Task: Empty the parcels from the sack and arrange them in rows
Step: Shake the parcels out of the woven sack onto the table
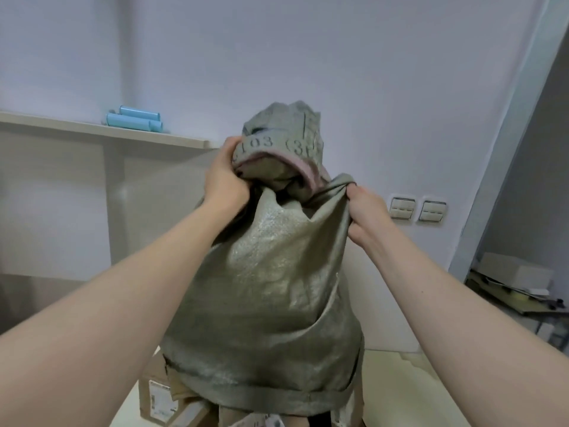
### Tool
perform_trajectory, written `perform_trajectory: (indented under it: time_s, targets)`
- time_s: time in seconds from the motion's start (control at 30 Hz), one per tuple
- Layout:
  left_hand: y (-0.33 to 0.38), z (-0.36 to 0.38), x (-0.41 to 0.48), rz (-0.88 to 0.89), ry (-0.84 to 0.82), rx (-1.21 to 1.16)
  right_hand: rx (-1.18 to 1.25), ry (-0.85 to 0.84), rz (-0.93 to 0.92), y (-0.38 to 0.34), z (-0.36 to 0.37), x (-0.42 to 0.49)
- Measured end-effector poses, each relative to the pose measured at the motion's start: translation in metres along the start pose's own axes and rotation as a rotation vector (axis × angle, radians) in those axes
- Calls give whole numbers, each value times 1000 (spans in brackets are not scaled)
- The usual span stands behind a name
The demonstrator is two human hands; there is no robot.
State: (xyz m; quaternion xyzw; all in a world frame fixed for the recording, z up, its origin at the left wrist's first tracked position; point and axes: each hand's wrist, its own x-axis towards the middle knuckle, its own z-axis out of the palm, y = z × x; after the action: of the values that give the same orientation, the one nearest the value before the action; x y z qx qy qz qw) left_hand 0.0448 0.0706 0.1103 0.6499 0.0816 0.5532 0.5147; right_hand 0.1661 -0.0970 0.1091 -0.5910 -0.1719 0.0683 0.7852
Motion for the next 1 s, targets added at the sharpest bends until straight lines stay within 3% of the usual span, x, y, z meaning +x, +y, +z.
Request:
perform_trajectory:
  time_s: [0.17, 0.3, 0.37, 0.43, 0.57, 0.7, 0.8, 1.0]
  targets:
    - [-31, -8, -25, 68, -206, 441, 2, -56, 269, 10, 7, -24]
    - [-25, -9, -37, 104, -264, 687, 143, -297, 388, -12, 16, -33]
    - [-18, -10, -40, 63, -353, 699, 20, -312, 331, -15, 25, -36]
    - [-9, -8, -45, -5, -485, 630, -78, -212, 211, -11, 31, -38]
    - [10, -9, -52, -161, -779, 429, -113, -137, 111, 2, 29, -34]
    - [7, -20, -60, -60, -1034, 922, -143, -83, 65, 10, 21, -31]
    - [1, -20, -66, 74, -895, 1041, -184, -58, 53, 14, 14, -31]
    - [14, -8, -39, 320, -319, 1029, -313, -145, -71, -6, 7, -18]
